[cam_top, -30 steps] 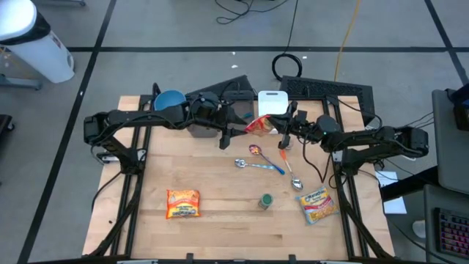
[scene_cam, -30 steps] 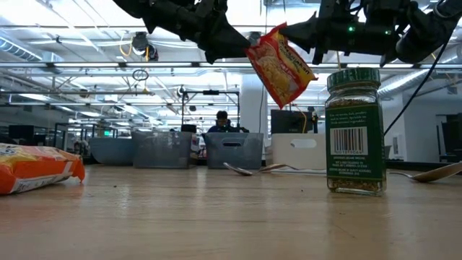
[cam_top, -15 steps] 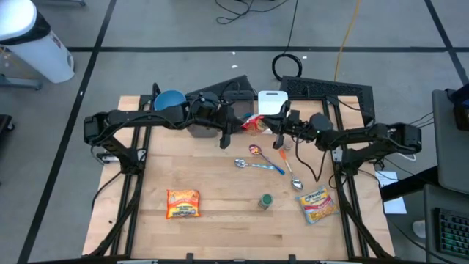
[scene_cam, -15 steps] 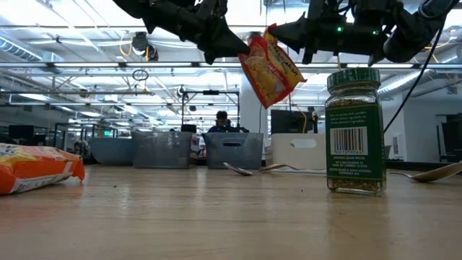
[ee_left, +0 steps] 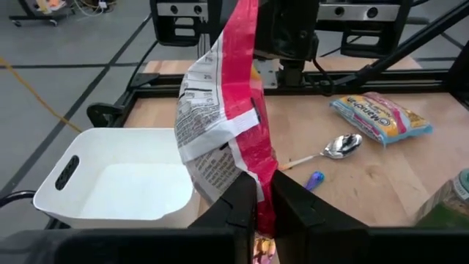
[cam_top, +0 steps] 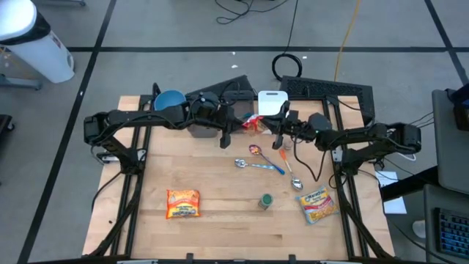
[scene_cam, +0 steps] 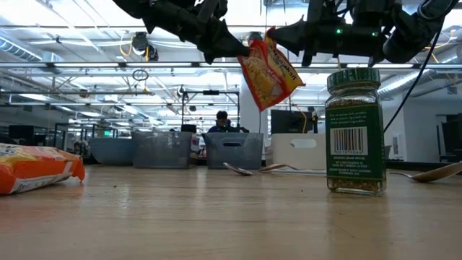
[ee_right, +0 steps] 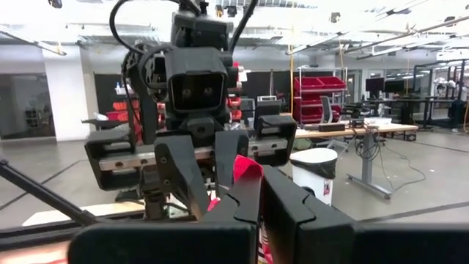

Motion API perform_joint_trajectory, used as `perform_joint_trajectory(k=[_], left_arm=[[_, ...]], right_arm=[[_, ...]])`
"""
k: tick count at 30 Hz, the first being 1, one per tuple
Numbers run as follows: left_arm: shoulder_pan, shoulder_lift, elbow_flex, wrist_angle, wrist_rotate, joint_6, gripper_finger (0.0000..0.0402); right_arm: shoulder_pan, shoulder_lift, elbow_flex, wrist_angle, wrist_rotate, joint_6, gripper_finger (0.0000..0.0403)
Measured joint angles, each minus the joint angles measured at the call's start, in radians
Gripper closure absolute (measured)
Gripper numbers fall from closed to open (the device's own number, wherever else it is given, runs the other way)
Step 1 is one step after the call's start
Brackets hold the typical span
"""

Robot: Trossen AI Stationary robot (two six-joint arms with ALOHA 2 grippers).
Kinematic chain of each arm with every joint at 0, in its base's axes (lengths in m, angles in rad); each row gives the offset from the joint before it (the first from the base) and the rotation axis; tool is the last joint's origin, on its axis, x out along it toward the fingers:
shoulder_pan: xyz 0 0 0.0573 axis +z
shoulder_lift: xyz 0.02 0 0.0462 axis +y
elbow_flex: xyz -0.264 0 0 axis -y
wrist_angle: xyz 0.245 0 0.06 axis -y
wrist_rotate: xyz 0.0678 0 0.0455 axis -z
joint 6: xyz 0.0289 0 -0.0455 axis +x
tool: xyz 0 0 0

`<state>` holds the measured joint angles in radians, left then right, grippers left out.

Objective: Pick & Place Food Item
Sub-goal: Put the red noodle pack into the white bin

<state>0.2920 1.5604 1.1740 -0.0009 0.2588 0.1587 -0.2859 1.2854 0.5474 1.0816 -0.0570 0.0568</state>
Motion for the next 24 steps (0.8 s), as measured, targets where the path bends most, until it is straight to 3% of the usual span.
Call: perform_joint_trajectory(k=[7, 24], left_arm=[[0.0, 0.0, 0.0, 0.0, 0.0, 0.024, 0.0392], [0.0, 0.0, 0.0, -0.003, 0.001, 0.043, 0.039]], right_arm=[[0.0, 0.0, 0.0, -0.016, 0.0, -0.002, 0.0403], [0.0, 0.0, -0.001, -0.018, 0.0, -0.017, 0.0403]])
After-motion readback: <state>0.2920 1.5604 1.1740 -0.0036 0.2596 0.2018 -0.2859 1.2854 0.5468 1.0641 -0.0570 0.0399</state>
